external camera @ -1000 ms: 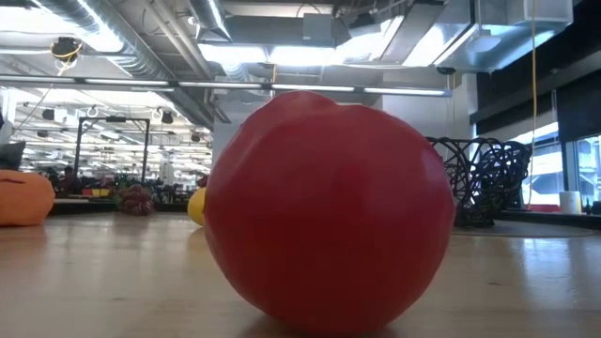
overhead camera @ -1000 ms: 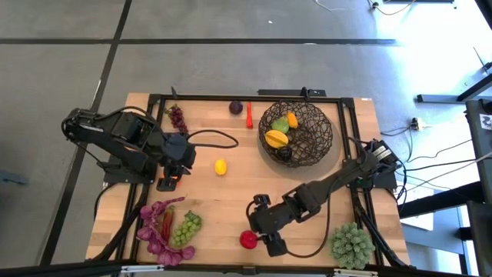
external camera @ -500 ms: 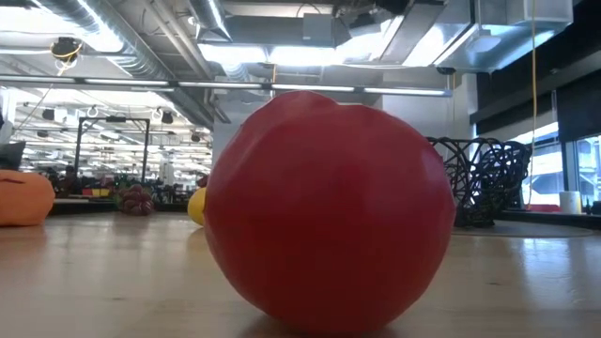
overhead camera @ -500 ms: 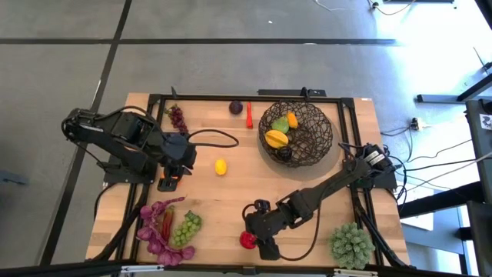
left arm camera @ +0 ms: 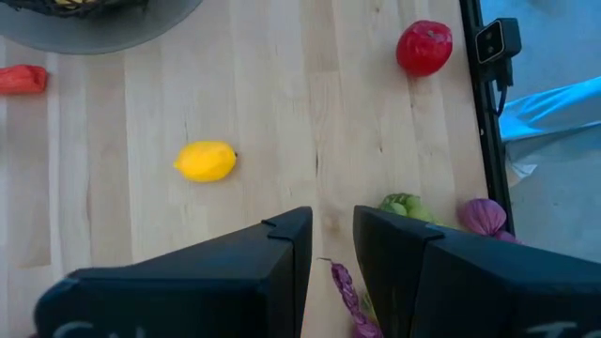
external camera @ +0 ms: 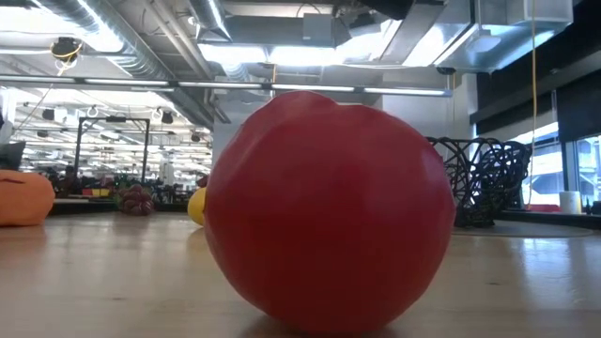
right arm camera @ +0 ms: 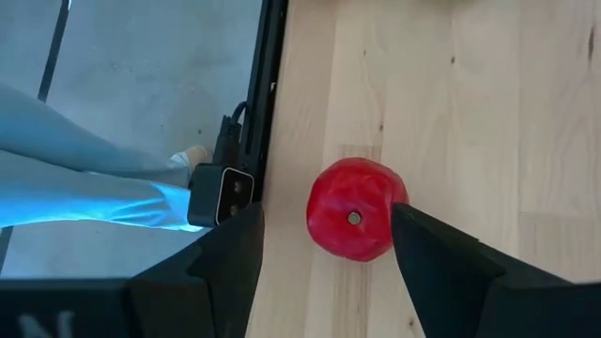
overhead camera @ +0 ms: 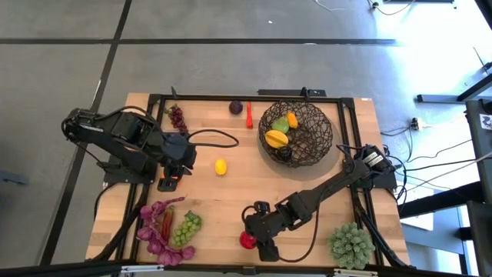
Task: Build produce basket
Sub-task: Put the tomato into the black wire basket
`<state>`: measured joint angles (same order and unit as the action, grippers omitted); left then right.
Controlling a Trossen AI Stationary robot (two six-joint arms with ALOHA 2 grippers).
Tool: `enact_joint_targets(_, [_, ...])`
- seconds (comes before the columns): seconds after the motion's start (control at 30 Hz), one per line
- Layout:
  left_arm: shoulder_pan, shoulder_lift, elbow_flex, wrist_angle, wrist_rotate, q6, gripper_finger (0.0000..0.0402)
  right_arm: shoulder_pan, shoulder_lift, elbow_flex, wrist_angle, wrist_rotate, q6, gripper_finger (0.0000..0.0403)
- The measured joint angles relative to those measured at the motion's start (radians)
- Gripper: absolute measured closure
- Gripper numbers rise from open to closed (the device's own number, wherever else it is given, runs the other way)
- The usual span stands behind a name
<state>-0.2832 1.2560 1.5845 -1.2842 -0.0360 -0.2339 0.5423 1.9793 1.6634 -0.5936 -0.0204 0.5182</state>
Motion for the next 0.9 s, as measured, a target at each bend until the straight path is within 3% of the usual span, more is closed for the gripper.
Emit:
enact_joint_targets(0.4, [0.000,0.000,0.000,0.000,0.000,0.000,0.0331,-0.010,0.000,0.000,-0.001,0.001,0.038,0.0178])
enact_joint_targets(0.67, [0.000,0.000,0.000,0.000,0.000,0.001,0.0331,-0.023,0.000,0.000,0.010,0.005,0.158,0.0178])
enact_joint_targets(0.9, [0.000,0.000,0.000,0.000,0.000,0.001,0.0331,-0.035,0.000,0.000,0.012,0.083,0.314,0.0178])
